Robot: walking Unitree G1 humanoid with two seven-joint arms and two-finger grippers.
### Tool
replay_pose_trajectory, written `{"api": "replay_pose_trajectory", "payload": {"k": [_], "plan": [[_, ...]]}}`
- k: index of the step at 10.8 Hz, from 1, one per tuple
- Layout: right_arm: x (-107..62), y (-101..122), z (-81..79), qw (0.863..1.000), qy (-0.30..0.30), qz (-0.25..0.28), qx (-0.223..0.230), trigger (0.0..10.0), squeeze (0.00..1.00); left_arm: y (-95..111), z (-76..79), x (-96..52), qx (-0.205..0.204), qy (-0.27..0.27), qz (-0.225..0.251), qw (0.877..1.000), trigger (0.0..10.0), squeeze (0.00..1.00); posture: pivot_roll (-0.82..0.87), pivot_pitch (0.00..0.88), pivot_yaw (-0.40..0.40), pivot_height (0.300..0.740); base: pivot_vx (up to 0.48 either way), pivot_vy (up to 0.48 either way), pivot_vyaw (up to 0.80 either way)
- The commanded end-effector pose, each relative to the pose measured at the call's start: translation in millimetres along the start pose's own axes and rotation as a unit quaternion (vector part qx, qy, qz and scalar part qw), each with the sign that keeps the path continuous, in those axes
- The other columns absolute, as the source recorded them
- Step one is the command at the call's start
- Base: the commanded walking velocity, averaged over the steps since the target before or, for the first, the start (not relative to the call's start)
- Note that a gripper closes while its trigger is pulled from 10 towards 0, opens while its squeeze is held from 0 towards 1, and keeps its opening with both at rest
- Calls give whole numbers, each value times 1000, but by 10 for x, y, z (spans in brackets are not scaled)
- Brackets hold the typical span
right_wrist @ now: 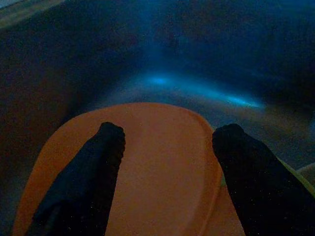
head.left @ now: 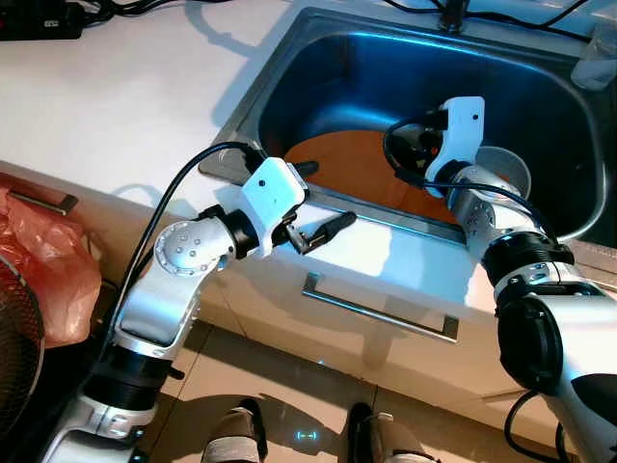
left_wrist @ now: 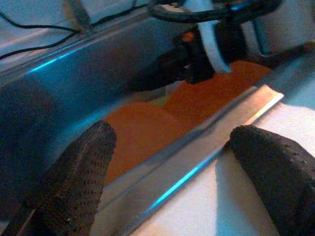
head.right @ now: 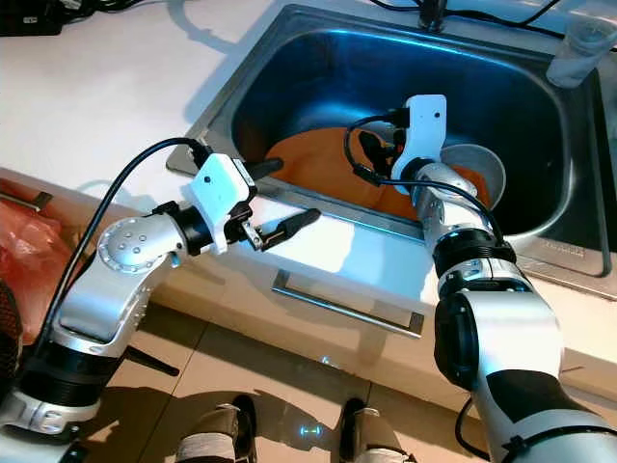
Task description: Kitchen organization
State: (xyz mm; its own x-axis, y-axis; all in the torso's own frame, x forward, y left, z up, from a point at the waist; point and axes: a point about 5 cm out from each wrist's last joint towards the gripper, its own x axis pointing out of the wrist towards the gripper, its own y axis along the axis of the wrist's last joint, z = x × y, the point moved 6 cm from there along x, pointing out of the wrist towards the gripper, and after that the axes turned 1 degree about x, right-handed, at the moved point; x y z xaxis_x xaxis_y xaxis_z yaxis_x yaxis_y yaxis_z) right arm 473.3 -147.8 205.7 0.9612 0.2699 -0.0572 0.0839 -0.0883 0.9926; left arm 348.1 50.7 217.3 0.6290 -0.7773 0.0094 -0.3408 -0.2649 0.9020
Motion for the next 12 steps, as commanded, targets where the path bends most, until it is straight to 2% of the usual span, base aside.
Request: {"api": "replay_pose_trajectory", "payload": {"k": [1, 5, 6, 7, 8, 9, 10, 11, 12], "plan": [[10, 170, -13, 1000, 1, 29, 2, 10000, 1000, -51, -58, -19, -6, 21, -9, 1000, 10000, 1000, 76, 217, 9, 740, 0, 0, 0], [-25, 435, -50, 996, 2, 90, 12, 10000, 1000, 18, -422, -49, -15, 141, 11, 990, 10000, 1000, 55, 171, -23, 740, 0, 0, 0], [-38, 432, -69, 996, 1, 94, 8, 10000, 1000, 26, -504, -62, -15, 167, 13, 986, 10000, 255, 47, 158, -28, 740, 0, 0, 0], [-53, 421, -82, 995, 1, 97, 6, 10000, 1000, 34, -593, -74, -19, 196, 16, 980, 10000, 0, 42, 149, -32, 740, 0, 0, 0], [-78, 418, -75, 995, -4, 100, 15, 10000, 1000, 19, -716, -98, -24, 243, 20, 969, 10000, 0, 35, 131, -38, 740, 0, 0, 0], [-84, 418, -70, 995, -6, 100, 17, 10000, 1000, 19, -746, -110, -21, 255, 21, 967, 10000, 0, 35, 131, -38, 740, 0, 0, 0], [-120, 382, -91, 995, -6, 100, 25, 10000, 839, 9, -855, -189, -29, 301, 21, 953, 10000, 0, 31, 110, -44, 740, 0, 0, 0], [-146, 315, -115, 995, -7, 96, 29, 10000, 129, -34, -913, -257, -42, 333, 19, 942, 10000, 0, 35, 105, -48, 740, 0, 0, 0], [-149, 234, -138, 996, -7, 84, 32, 10000, 0, -75, -927, -282, -46, 344, 14, 938, 10000, 0, 38, 96, -51, 740, 0, 0, -400]]}}
